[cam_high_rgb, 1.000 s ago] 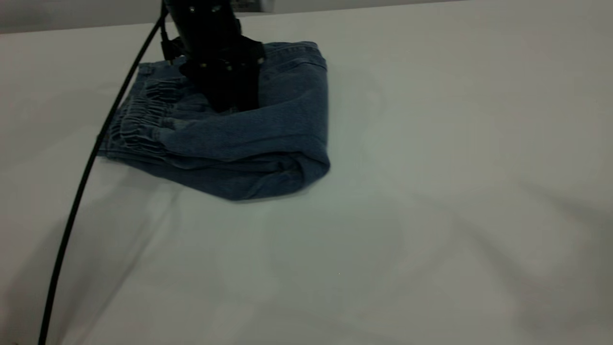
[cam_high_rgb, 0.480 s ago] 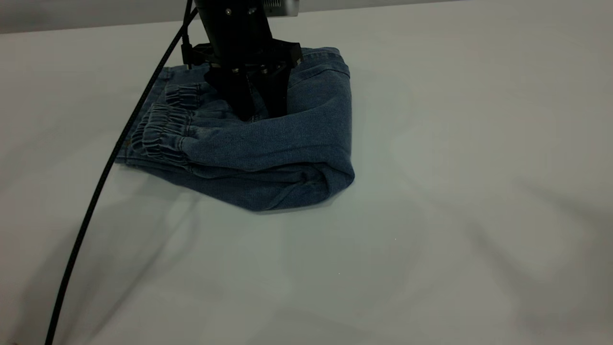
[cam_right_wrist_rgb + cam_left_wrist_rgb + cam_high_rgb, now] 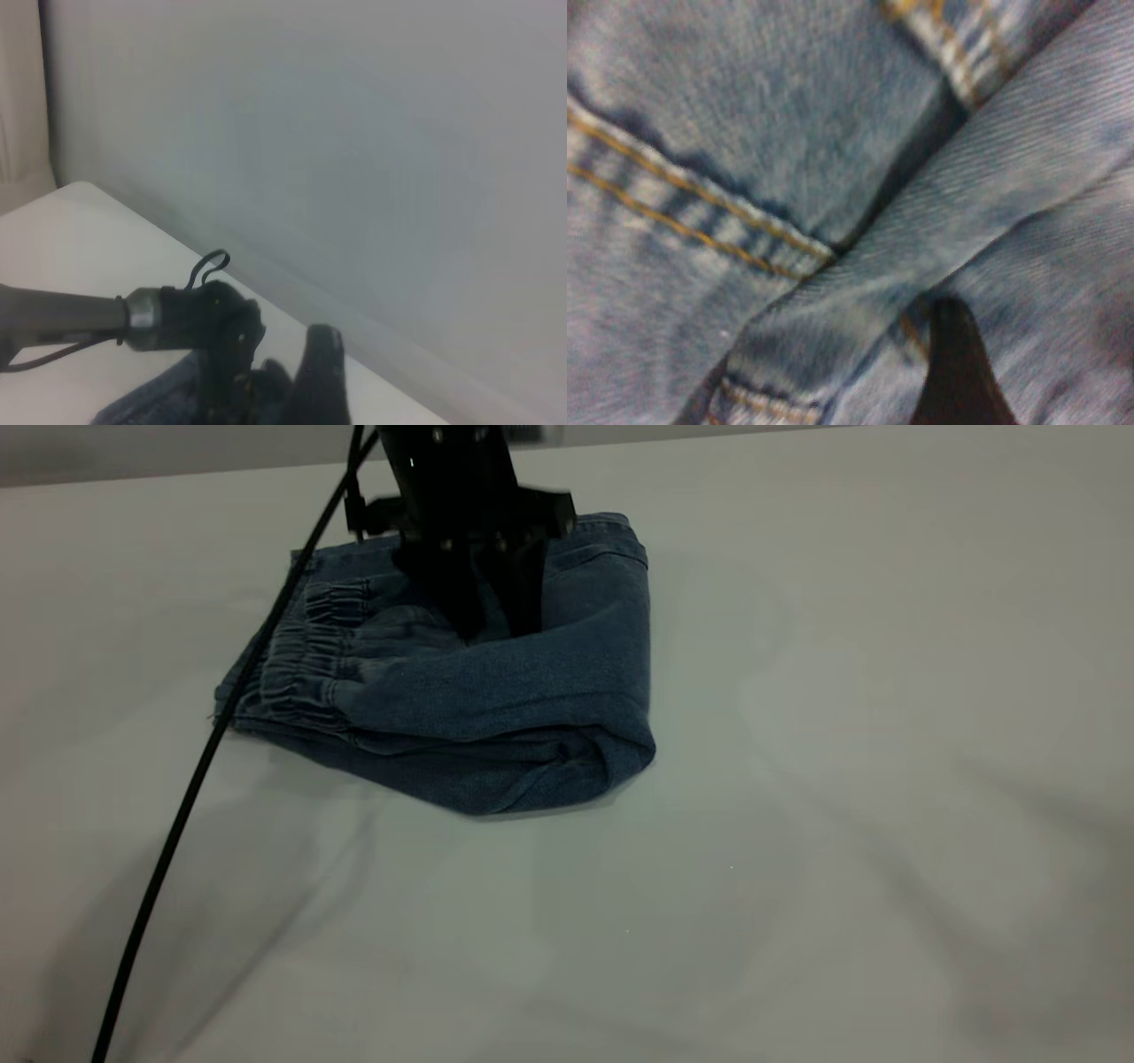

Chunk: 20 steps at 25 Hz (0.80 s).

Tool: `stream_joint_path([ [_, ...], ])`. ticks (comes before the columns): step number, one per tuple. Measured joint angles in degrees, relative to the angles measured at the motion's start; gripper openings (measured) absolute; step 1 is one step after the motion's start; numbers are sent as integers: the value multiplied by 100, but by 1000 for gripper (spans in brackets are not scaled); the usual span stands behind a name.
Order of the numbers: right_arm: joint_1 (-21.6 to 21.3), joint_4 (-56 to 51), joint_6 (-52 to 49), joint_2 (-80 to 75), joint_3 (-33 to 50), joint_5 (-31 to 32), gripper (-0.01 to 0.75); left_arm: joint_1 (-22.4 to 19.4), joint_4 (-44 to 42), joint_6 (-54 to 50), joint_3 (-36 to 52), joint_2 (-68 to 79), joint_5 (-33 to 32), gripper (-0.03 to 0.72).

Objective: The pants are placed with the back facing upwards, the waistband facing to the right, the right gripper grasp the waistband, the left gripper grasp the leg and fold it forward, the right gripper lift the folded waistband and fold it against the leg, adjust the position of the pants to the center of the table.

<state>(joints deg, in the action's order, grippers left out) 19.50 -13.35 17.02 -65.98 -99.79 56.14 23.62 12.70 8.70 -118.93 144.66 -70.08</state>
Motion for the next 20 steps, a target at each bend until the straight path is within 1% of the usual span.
stream_joint_path([
  [4,0,-43,0,26,0,5,583,0,-337,6,-323,-251,5,419],
  [7,0,-156,0,108,0,32,583,-5,-551,6,-324,-583,-23,419],
  [10,0,-293,0,221,0,51,583,-5,-953,-44,-324,-973,-16,419],
  [16,0,-297,25,503,0,110,583,-5,-1542,-64,-324,-1941,-16,419],
  [18,0,-297,25,648,0,116,583,-5,-1669,-64,-324,-2342,-16,419],
  [20,0,-322,0,805,0,263,583,-10,-1716,-144,-278,-2725,-12,419],
])
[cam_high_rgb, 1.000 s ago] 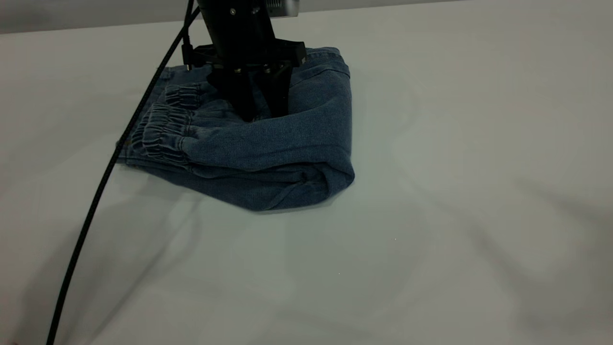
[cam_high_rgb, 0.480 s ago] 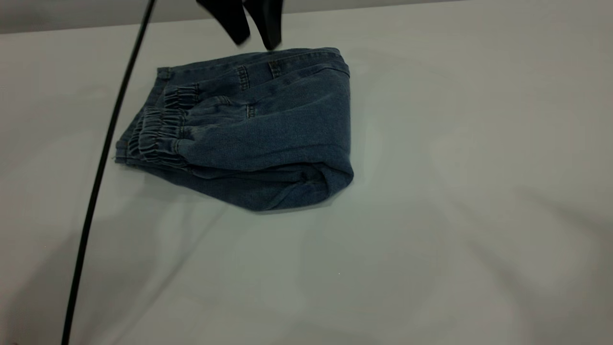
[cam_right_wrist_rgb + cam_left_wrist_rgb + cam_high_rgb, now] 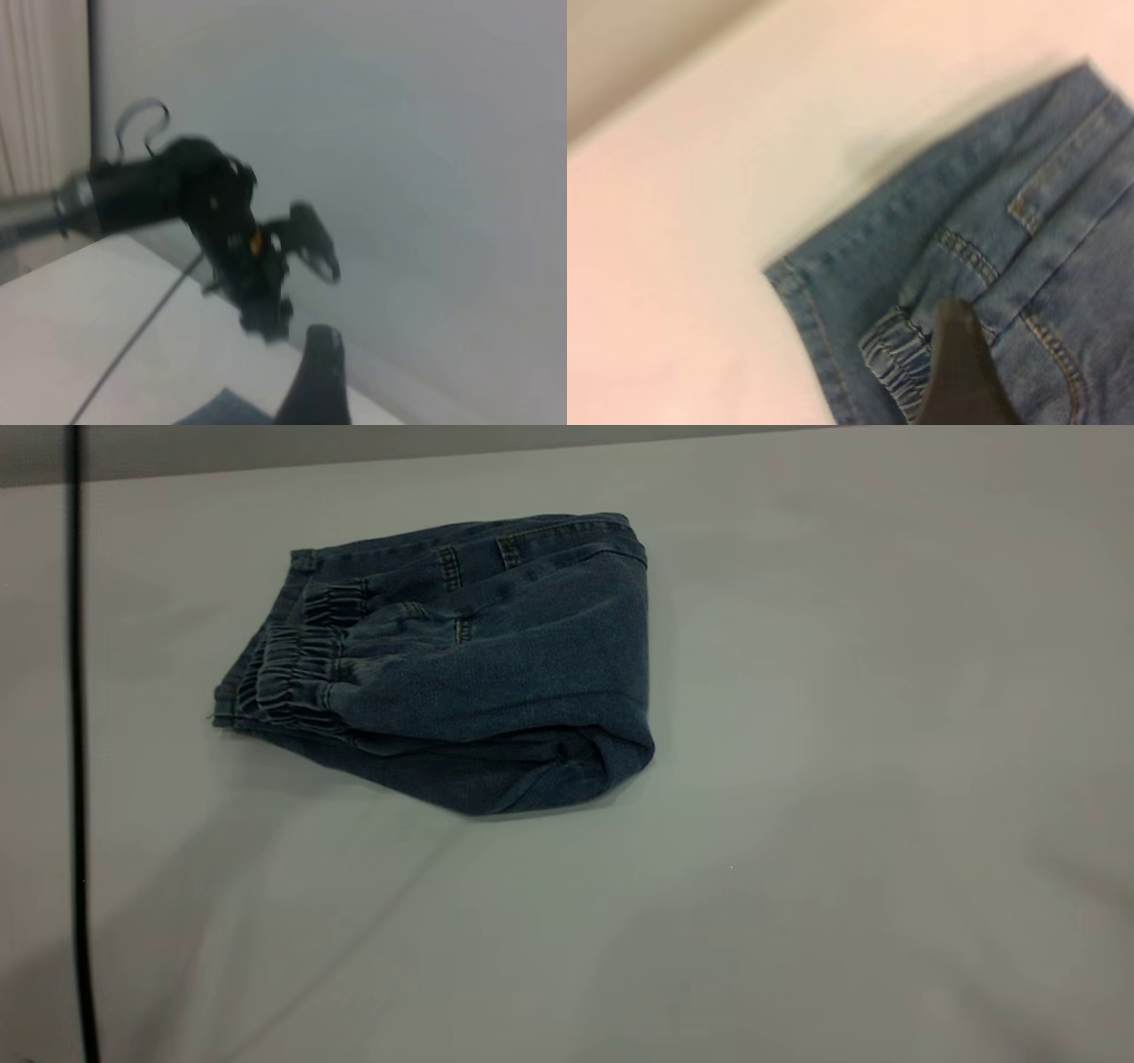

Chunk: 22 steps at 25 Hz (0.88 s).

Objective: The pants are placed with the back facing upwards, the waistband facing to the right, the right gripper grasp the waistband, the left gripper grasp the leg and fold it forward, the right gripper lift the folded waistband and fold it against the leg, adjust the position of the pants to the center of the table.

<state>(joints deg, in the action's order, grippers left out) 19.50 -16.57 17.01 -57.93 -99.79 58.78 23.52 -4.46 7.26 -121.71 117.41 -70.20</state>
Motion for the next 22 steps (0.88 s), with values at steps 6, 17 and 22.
stream_joint_path([
  [6,0,-27,-304,570,0,774,583,0,1,-225,568,-1313,0,419],
  [17,0,-196,-575,1499,308,1129,583,0,1,-225,2355,-3925,11,419],
  [22,0,-183,-616,2018,903,1124,583,0,7,-362,3131,-5121,11,419],
])
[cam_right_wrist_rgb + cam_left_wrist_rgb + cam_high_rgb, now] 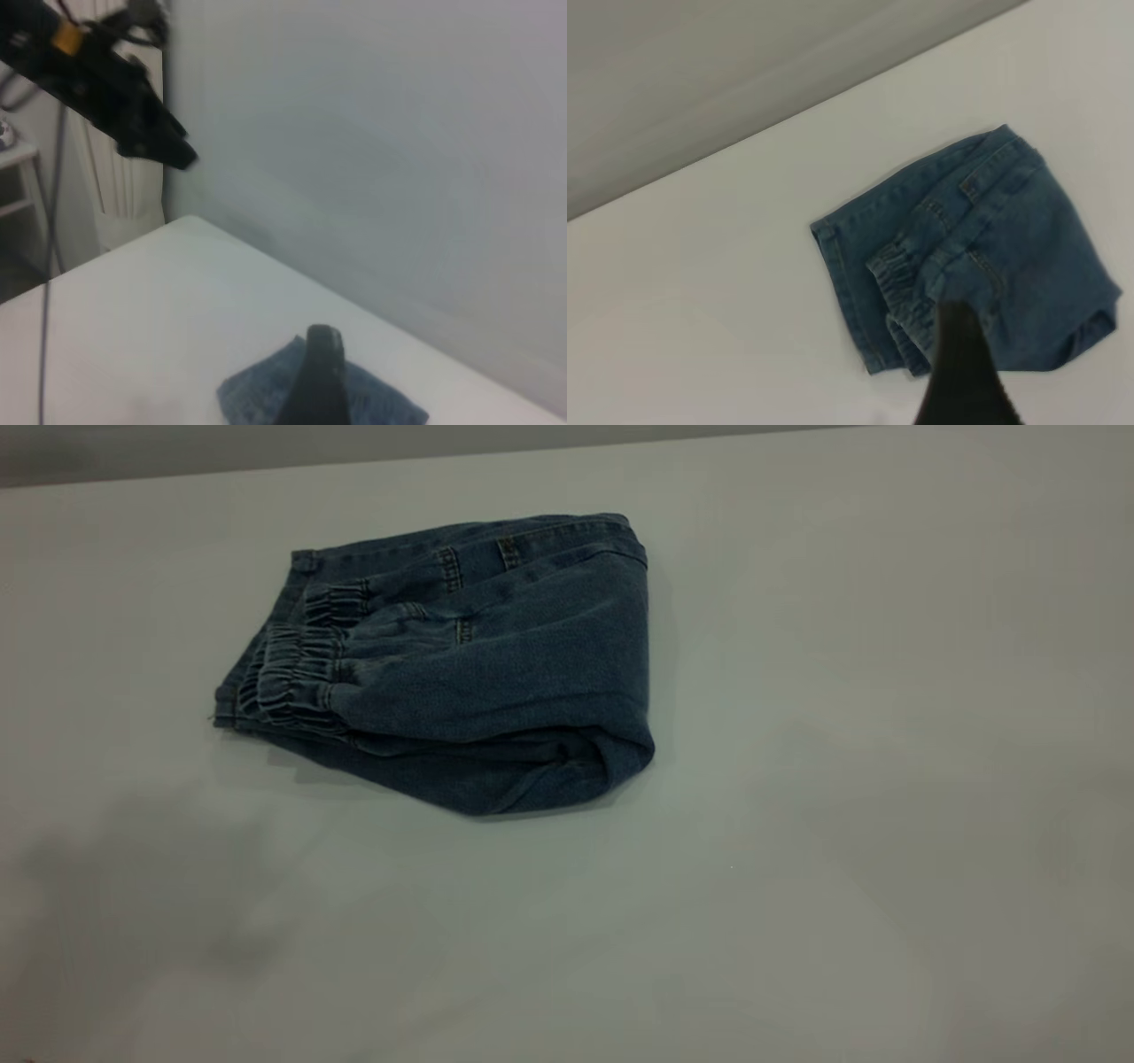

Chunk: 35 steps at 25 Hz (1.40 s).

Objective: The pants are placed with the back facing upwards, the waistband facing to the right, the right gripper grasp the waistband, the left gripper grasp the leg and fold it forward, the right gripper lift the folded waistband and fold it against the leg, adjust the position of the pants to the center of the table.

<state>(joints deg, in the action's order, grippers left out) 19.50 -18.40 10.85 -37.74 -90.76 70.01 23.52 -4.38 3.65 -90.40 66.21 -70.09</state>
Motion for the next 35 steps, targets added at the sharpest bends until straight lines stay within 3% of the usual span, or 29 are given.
stream_joint_path([
  [19,-5,40,-22,1708,3417,-14,583,0,25,-270,3905,-4979,-2,419],
  [29,-5,45,415,2225,5297,-756,583,0,438,-246,5074,-5276,25,419],
  [35,-5,352,461,2599,6060,-704,583,5,438,-147,5503,-5276,25,419],
])
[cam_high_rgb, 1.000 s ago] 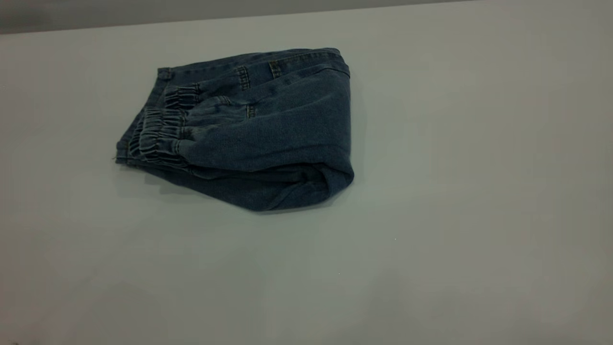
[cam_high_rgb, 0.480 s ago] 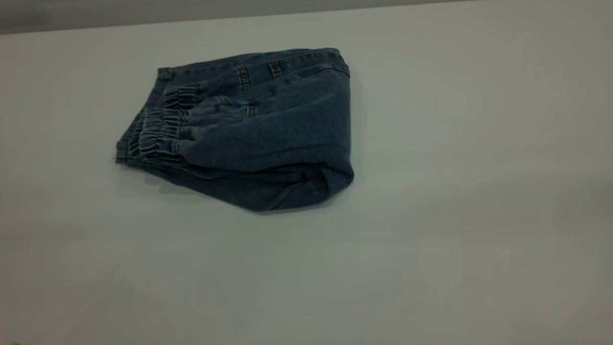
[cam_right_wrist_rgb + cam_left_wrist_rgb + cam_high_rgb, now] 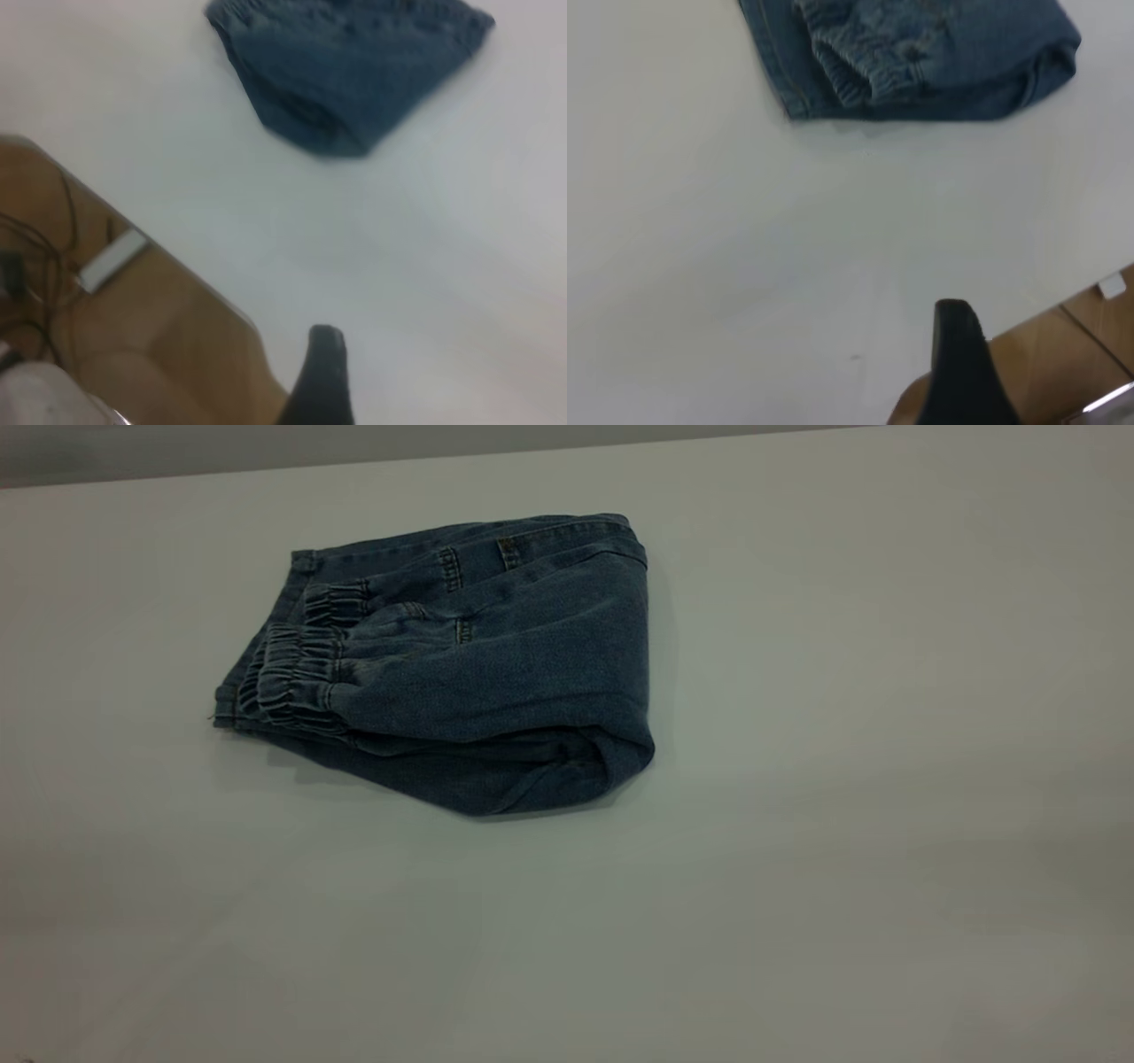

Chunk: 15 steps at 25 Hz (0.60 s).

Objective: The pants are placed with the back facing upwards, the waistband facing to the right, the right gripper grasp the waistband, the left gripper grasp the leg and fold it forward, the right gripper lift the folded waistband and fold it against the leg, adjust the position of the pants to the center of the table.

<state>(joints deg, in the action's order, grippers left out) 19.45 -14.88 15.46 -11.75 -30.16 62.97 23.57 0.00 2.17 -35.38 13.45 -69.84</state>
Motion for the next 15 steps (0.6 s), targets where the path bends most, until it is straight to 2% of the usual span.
stream_joint_path([
  [15,0,620,-714,970,96,-155,583,0,408,315,347,-21,-6,419],
])
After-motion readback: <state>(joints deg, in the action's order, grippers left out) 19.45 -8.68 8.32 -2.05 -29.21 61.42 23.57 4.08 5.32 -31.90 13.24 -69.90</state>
